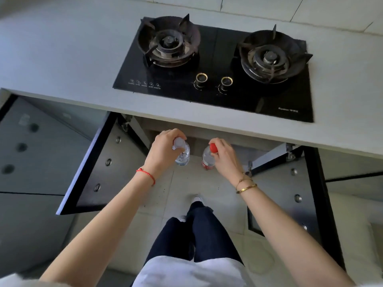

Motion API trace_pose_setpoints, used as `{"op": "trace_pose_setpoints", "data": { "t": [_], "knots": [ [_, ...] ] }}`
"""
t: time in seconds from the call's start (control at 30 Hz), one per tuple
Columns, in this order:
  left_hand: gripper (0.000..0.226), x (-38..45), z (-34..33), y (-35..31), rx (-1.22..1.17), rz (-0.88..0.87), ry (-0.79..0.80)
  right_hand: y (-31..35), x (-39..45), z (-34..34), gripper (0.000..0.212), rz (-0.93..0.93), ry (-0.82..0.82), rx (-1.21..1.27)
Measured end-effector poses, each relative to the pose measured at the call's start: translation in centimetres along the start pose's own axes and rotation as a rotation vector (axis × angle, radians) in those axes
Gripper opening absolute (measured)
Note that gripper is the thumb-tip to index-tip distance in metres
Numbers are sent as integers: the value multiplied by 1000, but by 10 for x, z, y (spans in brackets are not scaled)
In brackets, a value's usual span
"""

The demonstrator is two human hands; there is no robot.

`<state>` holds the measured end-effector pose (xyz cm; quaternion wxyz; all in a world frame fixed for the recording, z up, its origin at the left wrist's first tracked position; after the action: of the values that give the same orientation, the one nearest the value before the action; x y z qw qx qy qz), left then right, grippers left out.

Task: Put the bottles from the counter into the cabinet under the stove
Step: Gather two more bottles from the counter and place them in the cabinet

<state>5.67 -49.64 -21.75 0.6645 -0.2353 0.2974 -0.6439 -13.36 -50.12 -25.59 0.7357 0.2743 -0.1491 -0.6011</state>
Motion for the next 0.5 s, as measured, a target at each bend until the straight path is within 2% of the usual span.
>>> {"op": "trace_pose_setpoints", "data": {
  "t": [0.23, 0.5],
  "knots": [
    [27, 51, -117, 103, 62, -1, 47, -84, 59, -126, 35, -3, 94, -65],
    [28, 132, -242, 234, 108, 5, 31, -181, 147, -266, 40, 6, 80, -125]
  ]
}}
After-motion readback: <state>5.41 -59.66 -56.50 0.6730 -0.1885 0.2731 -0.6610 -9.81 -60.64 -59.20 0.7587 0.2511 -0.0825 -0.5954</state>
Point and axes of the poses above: each hand's wrist, its own x-axis towards the middle knuckle, its own z-axis out of the back of the hand, y = z × x, the point moved 9 cm from there along x, towards the middle knuckle
